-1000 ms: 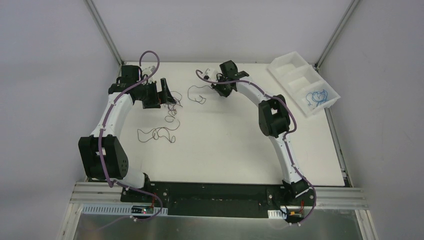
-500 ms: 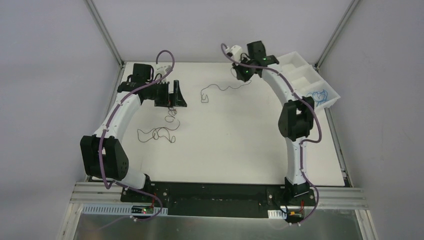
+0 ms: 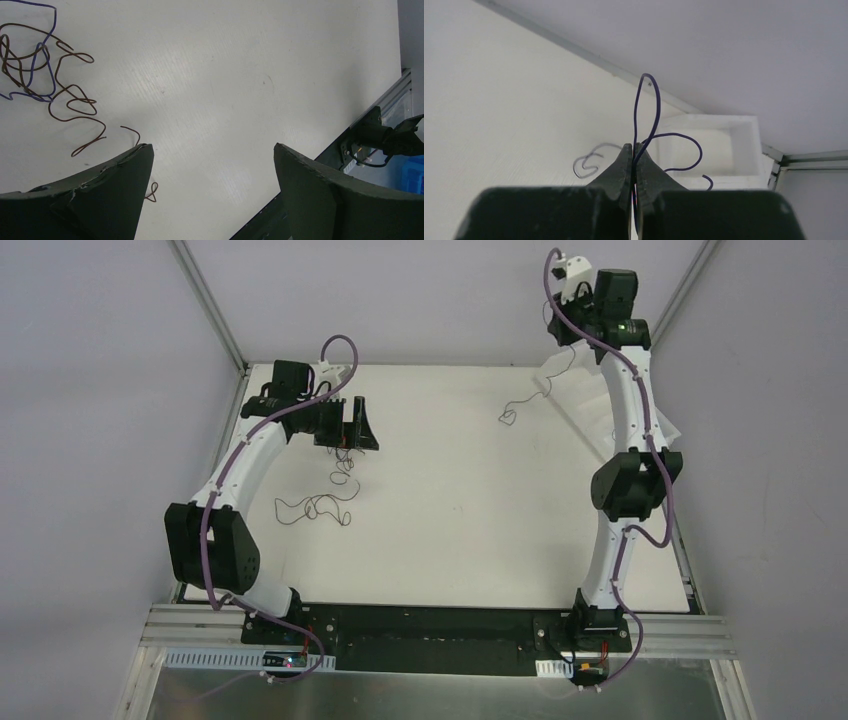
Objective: Untangle the cables
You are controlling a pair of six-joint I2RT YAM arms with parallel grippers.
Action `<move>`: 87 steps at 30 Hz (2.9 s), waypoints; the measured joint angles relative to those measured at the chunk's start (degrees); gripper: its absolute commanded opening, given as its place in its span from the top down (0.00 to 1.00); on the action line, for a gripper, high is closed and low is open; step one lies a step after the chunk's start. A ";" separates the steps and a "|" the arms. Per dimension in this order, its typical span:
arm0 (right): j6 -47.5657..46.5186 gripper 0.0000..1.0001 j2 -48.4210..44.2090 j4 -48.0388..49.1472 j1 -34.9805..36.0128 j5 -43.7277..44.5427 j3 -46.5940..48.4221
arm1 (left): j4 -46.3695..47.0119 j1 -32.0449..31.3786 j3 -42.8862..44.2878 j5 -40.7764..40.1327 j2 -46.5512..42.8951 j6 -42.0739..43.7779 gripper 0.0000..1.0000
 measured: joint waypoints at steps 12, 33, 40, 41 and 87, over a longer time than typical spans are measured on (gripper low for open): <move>9.97 1.00 0.24 -0.68 -1.51 -11.74 2.29 | -0.04 0.00 0.20 -0.07 1.86 0.11 0.07; 13.20 0.49 14.73 -10.73 -0.39 -7.13 -4.39 | -0.07 0.00 0.35 -0.09 3.52 -0.20 0.07; 11.87 0.15 15.23 -10.43 -0.50 -1.53 -4.63 | -0.11 0.00 0.61 -0.11 3.89 -0.20 0.07; 11.82 0.13 15.26 -10.45 -0.50 -1.25 -4.63 | -0.11 0.00 0.72 -0.11 4.00 -0.20 0.07; 16.52 1.00 23.47 -2.58 1.25 1.01 -3.50 | -1.16 0.00 0.98 -0.46 4.90 -0.31 0.08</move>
